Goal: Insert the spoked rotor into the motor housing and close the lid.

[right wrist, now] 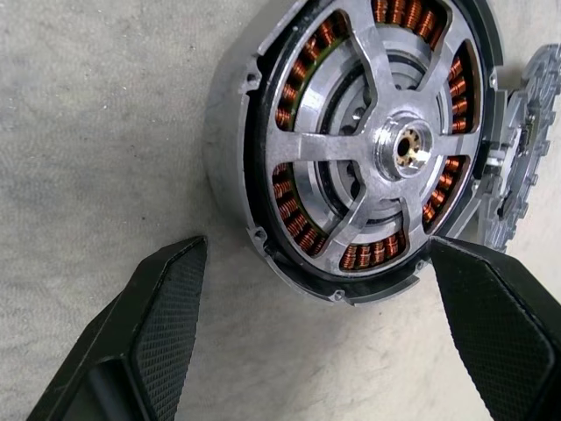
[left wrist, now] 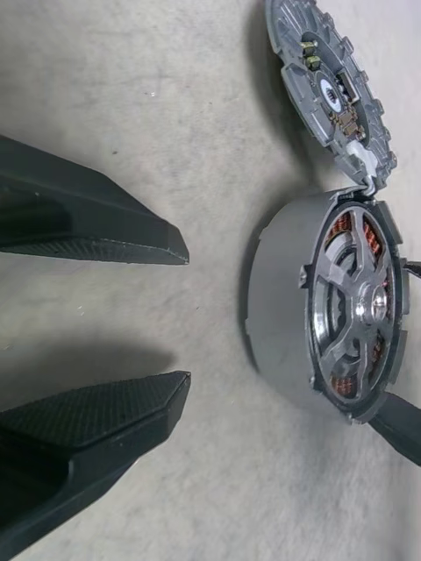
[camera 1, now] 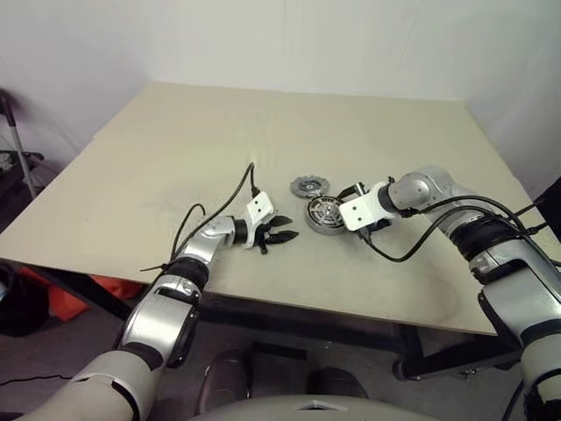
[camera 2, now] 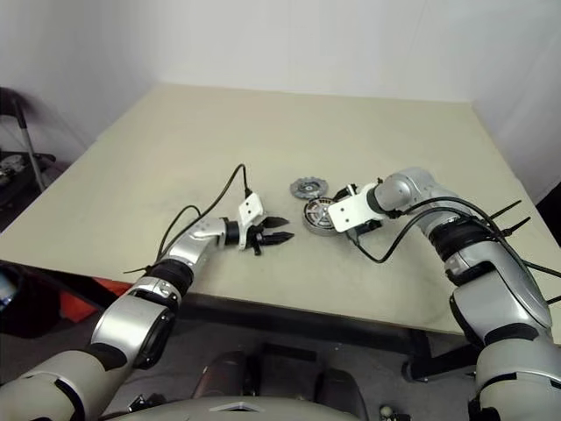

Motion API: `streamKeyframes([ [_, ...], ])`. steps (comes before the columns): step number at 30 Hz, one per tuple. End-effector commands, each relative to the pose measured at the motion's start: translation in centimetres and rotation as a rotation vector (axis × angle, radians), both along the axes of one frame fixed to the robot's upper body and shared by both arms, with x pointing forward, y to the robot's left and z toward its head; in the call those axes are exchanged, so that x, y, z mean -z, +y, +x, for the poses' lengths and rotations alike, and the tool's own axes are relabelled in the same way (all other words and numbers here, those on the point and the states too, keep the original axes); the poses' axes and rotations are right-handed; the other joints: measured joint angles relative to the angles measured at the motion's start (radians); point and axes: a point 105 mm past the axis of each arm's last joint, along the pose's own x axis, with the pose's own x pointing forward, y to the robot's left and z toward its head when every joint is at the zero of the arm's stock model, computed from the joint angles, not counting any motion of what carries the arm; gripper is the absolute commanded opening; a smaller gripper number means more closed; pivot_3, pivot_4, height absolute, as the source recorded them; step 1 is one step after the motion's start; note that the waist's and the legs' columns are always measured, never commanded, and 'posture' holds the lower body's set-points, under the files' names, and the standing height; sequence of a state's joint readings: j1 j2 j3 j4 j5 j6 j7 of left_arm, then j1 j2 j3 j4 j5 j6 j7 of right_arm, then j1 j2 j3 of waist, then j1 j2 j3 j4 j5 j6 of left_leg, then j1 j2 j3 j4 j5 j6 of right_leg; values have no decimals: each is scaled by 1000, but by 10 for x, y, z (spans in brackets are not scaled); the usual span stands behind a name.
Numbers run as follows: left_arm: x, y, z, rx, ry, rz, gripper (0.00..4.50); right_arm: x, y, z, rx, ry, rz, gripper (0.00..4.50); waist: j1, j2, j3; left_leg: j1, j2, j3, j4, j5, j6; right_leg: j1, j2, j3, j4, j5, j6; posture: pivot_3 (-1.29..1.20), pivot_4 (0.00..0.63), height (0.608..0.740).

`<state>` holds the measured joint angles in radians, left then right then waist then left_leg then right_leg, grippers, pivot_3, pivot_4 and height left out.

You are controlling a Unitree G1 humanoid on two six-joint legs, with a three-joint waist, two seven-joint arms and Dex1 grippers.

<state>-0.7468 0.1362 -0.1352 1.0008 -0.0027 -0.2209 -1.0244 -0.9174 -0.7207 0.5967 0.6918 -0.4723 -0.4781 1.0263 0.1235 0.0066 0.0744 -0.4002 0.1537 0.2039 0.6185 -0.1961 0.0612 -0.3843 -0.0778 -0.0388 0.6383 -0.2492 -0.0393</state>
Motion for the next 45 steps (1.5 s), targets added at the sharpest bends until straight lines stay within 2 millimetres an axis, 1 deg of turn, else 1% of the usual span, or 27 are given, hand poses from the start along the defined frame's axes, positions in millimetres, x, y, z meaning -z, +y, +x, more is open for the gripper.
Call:
streamKeyframes([
  [1,-13,1,5,-8,-45,-27,2046,8,2,-4,-38,36,-28,4141,0,0,0,1,0,0,0,1,-1,0,0,0,1,0,0,0,0,740],
  [4,-14,1,5,-9,-47,-26,2046,13,1,-7,-54,58,-52,4141,0,0,0,1,1,0,0,2,-2,1,0,0,2,0,0,0,0,740],
  [7,-15,0,6,-10,-49,-25,2046,13,-1,-9,-67,72,-72,3561,0,0,0,1,1,0,0,2,-2,1,0,0,2,0,0,0,0,740],
  [14,-14,-4,5,-4,-50,-29,2046,10,-2,-7,-71,60,-74,1190,-1,-1,0,1,1,0,0,2,-2,1,0,0,2,0,0,0,0,740],
  [17,-13,-4,4,-5,-48,-29,2046,10,0,-6,-75,53,-65,317,-7,-1,-1,3,1,0,0,2,-2,2,0,0,2,0,0,0,0,740],
  [18,-13,-4,4,-5,-47,-28,2046,10,1,-6,-73,56,-57,317,-10,-1,-1,4,1,0,0,2,-2,2,0,0,2,0,0,0,0,740],
  [20,-13,-4,4,-7,-47,-28,2046,10,2,-6,-60,60,-34,29,-14,-1,0,4,1,0,0,2,-2,2,0,0,2,0,0,0,0,740],
  [25,-12,-3,4,-15,-46,-30,2046,7,5,0,-9,32,31,4,-25,-1,0,5,1,0,0,2,-2,4,0,0,2,0,0,0,0,740],
  [26,-12,-2,5,-21,-46,-31,2046,5,9,0,20,42,79,4,-27,-1,0,5,1,0,0,2,-2,4,0,0,2,0,0,0,0,740],
  [29,-11,3,7,-47,-45,-36,2046,-3,28,-7,102,126,259,4,-28,-2,0,6,1,0,0,2,-2,4,0,0,2,0,0,0,0,740],
  [31,-10,8,9,-72,-45,-38,2046,-7,44,-14,183,220,379,4,-30,-2,0,5,1,0,0,2,-2,4,1,0,2,0,0,0,0,740],
  [34,-9,25,14,-148,-38,-48,2046,-9,62,-24,300,328,484,4,-31,-2,0,4,3,0,-2,3,-1,0,2,0,2,0,-2,0,0,740],
  [36,-7,40,17,-202,-32,-51,2046,-11,70,-24,391,371,541,4,-33,-1,0,3,4,1,-3,5,0,-2,3,0,3,-1,-3,0,0,740],
  [40,0,65,15,-278,-22,-45,2046,-12,78,-20,529,420,608,4,-28,-1,0,1,4,1,-6,5,-6,-4,3,-1,3,-2,-5,0,0,740],
  [43,6,83,11,-330,-14,-38,2046,-14,83,-11,634,447,672,4,-33,-1,0,3,4,1,-6,5,-6,-3,3,-1,3,-2,-5,0,0,740],
  [45,9,91,8,-352,-9,-33,2046,-19,89,-5,701,469,730,4,-38,-1,0,6,5,1,-9,6,-10,-3,3,-1,3,-2,-6,0,0,740],
])
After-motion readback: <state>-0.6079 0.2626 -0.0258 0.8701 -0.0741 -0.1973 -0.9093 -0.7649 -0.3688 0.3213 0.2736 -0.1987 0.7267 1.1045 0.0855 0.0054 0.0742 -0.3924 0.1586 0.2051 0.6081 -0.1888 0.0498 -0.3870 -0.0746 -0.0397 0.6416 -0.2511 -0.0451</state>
